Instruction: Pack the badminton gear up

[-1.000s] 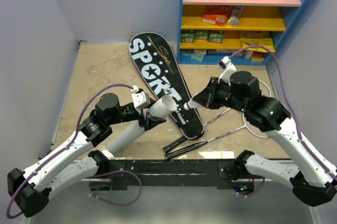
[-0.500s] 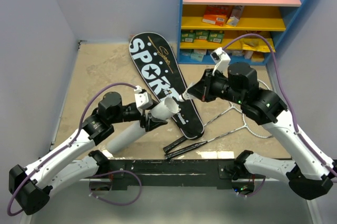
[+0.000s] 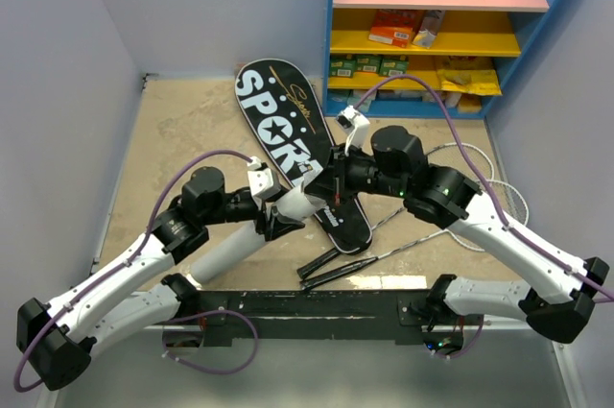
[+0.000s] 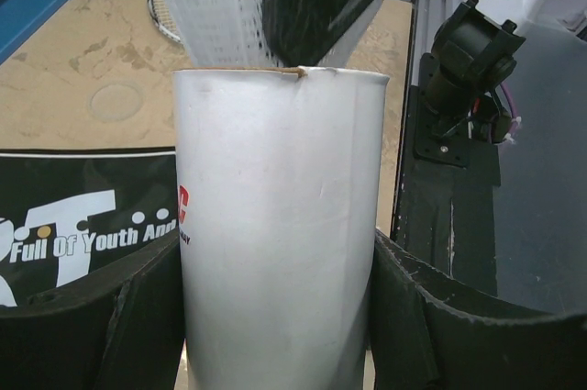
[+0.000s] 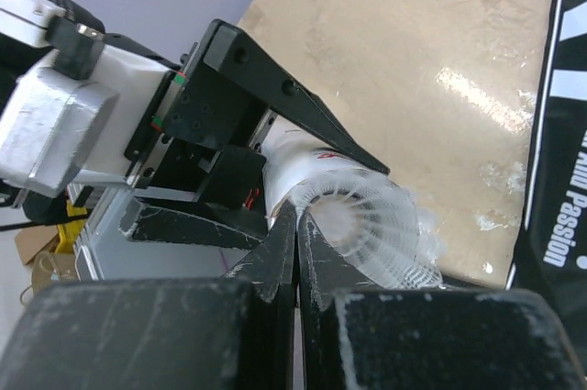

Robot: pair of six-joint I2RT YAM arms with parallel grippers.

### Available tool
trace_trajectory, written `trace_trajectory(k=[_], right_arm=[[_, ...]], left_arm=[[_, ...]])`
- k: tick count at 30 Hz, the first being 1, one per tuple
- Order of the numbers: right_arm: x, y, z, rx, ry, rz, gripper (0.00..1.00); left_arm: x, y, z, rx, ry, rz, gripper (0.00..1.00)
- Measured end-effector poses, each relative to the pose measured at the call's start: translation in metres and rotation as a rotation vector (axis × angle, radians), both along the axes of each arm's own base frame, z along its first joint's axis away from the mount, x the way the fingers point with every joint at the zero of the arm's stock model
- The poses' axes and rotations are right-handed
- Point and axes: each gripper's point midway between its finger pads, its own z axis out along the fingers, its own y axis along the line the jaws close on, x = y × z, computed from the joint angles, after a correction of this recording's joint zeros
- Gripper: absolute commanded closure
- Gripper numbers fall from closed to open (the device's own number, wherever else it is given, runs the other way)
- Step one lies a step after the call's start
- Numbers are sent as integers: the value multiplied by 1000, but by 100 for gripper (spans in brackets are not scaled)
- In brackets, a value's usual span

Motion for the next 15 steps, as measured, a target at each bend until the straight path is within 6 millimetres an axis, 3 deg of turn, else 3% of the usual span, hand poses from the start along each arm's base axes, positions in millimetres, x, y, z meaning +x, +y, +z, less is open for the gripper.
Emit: trace_trajectory(k=[5,15], right_arm=[[-2,5,-7,-16,11,7,100],[-1,1,-2,-8,-7,-9,100]], left_arm=[[0,-1,2,-7,-7,-3,95],[0,-1,2,-7,-7,-4,95]])
